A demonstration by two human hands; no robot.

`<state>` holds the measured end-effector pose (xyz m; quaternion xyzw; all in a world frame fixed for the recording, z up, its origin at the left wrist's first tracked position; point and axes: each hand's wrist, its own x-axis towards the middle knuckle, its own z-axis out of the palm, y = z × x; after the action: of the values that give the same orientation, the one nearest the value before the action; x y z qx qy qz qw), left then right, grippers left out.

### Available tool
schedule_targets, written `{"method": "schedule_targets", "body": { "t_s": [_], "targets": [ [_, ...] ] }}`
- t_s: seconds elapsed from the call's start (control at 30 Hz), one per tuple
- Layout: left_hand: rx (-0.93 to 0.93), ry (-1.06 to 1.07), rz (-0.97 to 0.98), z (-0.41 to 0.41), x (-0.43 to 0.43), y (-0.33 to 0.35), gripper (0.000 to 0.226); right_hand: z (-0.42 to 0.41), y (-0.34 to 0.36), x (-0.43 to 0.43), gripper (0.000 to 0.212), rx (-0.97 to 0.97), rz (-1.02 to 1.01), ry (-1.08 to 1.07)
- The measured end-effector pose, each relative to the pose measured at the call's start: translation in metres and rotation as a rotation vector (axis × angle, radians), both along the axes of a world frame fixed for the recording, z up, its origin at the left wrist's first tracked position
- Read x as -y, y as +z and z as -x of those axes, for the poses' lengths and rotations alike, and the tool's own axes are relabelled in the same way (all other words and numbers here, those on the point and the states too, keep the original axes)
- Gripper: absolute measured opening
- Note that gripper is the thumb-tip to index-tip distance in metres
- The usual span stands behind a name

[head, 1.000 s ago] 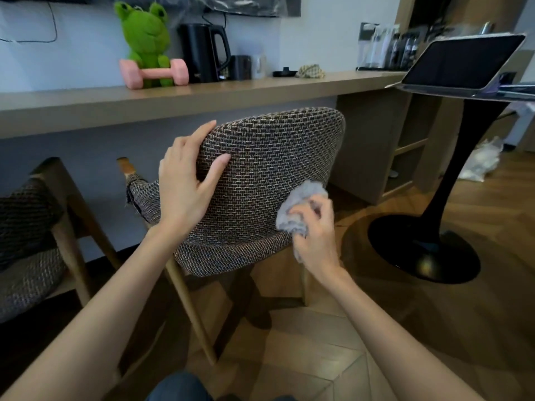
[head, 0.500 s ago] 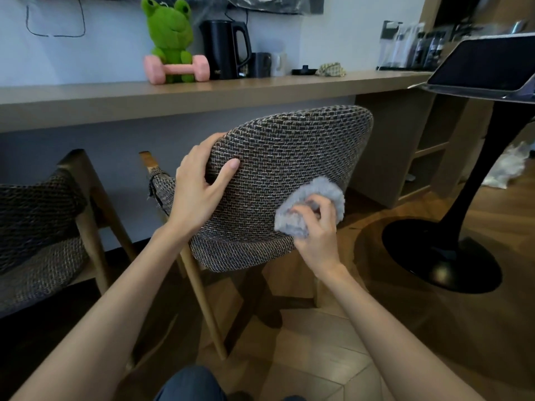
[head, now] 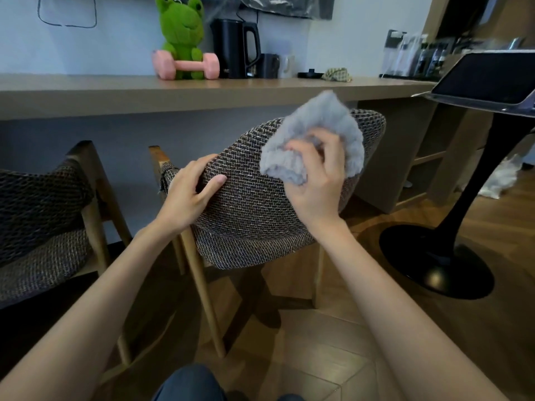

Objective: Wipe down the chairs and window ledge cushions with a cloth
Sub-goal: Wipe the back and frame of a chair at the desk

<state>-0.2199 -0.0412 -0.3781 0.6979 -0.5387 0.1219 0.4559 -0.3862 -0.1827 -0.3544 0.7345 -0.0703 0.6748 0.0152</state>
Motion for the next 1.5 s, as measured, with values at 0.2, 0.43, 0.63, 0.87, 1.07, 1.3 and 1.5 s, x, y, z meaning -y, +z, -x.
{"method": "schedule_targets", "body": {
  "t_s": [0.2,0.43,0.63,0.87,1.07,1.3,1.5],
  "targets": [
    [0.005,-0.029,-0.01,0.0,-0.005,0.0,0.047,0.006,-0.098,0.015,0.02,-0.27,0.017,-0.029],
    [-0.016,-0.081,-0.037,-0.004,-0.01,0.001,0.049,0.038,-0.108,-0.003,0.025,-0.412,-0.08,0.066],
    [-0.017,-0.054,-0.045,-0.019,-0.014,-0.006,0.044,-0.003,0.004,-0.038,0.021,-0.067,0.155,-0.064],
    [0.013,-0.1,-0.059,-0.025,-0.018,-0.007,0.044,-0.024,-0.05,-0.036,0.02,-0.224,0.131,-0.116],
    [-0.007,-0.124,-0.077,-0.027,-0.019,-0.007,0.039,0.003,-0.122,-0.039,0.049,-0.671,-0.021,-0.04],
    [-0.012,-0.07,-0.171,-0.049,-0.025,-0.005,0.034,-0.018,-0.027,-0.081,0.025,-0.212,0.224,0.063],
    [-0.015,0.014,-0.279,-0.067,-0.034,-0.008,0.039,-0.051,-0.012,-0.082,0.027,-0.417,0.146,-0.203]
  ]
}}
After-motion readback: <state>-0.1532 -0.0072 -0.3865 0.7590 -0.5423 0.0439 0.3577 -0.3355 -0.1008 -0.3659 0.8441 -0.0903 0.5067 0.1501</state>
